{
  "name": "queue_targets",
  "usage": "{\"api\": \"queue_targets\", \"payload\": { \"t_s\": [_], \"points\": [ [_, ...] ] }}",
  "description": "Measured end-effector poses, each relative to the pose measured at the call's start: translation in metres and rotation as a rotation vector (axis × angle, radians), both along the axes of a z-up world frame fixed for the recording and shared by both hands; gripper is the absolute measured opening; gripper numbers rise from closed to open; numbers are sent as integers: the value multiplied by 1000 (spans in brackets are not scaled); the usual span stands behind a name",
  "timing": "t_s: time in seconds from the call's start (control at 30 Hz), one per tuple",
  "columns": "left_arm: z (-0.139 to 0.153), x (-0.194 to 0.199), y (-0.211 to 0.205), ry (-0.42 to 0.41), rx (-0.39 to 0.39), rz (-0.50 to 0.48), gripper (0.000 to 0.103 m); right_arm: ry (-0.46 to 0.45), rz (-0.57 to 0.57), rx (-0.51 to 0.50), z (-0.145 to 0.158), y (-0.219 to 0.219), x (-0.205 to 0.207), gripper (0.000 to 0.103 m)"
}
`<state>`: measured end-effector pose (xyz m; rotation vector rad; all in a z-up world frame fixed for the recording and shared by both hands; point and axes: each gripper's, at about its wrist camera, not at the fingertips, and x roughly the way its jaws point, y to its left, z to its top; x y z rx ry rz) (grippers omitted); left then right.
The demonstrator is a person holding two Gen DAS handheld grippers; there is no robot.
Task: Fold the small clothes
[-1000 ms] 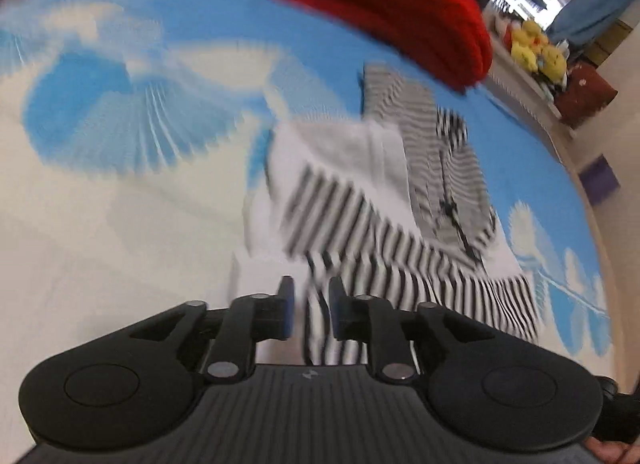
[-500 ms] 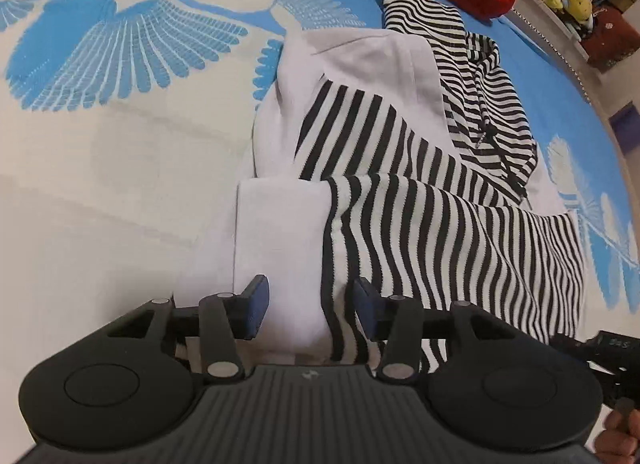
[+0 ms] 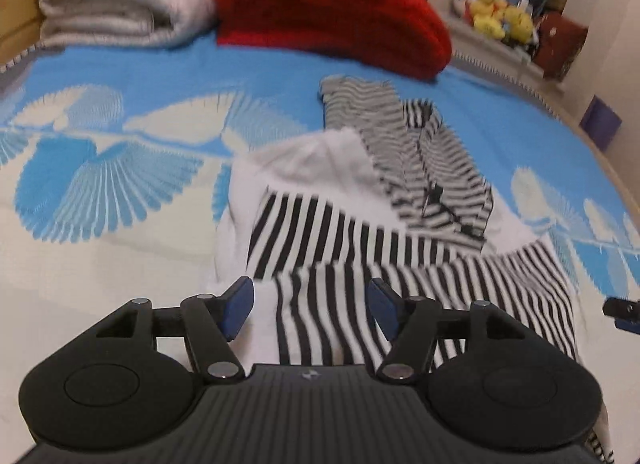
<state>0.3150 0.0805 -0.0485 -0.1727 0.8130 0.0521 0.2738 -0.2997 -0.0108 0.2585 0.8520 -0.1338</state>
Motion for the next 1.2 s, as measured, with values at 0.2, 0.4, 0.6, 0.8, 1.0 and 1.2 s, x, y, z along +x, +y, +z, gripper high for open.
{"api": "queue_targets", "payload": {
  "t_s": [0.2, 0.4, 0.6, 0.8, 1.0, 1.2],
  "points": [
    [3, 1, -8, -44, 55, 59, 71, -24, 44, -54, 6, -9, -7, 41],
    [0, 6, -3, -56, 50, 100, 71, -18, 82, -51, 8, -19, -4, 41],
    [3, 11, -12, -118, 170, 78, 68, -7, 98, -50, 11, -27, 2, 41],
    [17, 37, -4, -129, -5, 61, 33, -12, 127, -68, 16, -33, 9, 41],
    [24, 132, -20, -139, 70, -2, 12, 1, 107, -52, 15, -43, 13, 41],
    [0, 262, -13, -62, 35, -17, 13, 12, 77, -44, 12, -50, 18, 41]
  ]
}}
